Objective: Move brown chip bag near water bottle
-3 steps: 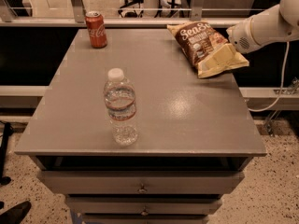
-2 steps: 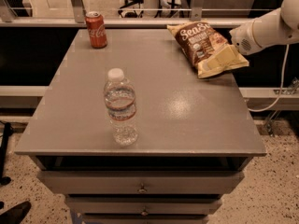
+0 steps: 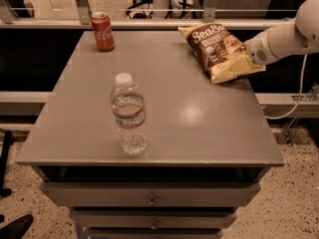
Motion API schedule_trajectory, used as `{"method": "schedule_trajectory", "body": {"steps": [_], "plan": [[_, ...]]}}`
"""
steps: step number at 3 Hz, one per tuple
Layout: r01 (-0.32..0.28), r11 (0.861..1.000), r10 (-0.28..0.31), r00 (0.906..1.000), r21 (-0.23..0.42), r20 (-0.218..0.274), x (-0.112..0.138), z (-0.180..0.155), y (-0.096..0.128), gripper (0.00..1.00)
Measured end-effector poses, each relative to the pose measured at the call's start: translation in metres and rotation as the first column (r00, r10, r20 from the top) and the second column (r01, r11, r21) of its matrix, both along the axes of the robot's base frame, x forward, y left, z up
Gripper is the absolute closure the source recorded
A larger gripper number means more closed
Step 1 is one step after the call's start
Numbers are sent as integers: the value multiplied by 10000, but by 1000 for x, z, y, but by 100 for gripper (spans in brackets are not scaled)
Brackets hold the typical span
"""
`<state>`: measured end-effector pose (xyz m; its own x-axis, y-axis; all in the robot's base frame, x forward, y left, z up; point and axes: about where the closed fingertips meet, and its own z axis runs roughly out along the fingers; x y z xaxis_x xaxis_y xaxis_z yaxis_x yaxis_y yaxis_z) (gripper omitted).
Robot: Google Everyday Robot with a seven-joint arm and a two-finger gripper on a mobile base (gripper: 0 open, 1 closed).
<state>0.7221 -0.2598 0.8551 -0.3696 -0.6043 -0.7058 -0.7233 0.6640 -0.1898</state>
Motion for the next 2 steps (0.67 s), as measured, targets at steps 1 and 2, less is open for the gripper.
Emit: {"method": "schedule_trajectory", "body": {"steps": [1, 2], "plan": [[-52, 10000, 52, 9999, 49, -135, -1, -14, 5, 38], [-197, 9997, 198, 9998, 121, -90, -2, -15, 13, 62]]}}
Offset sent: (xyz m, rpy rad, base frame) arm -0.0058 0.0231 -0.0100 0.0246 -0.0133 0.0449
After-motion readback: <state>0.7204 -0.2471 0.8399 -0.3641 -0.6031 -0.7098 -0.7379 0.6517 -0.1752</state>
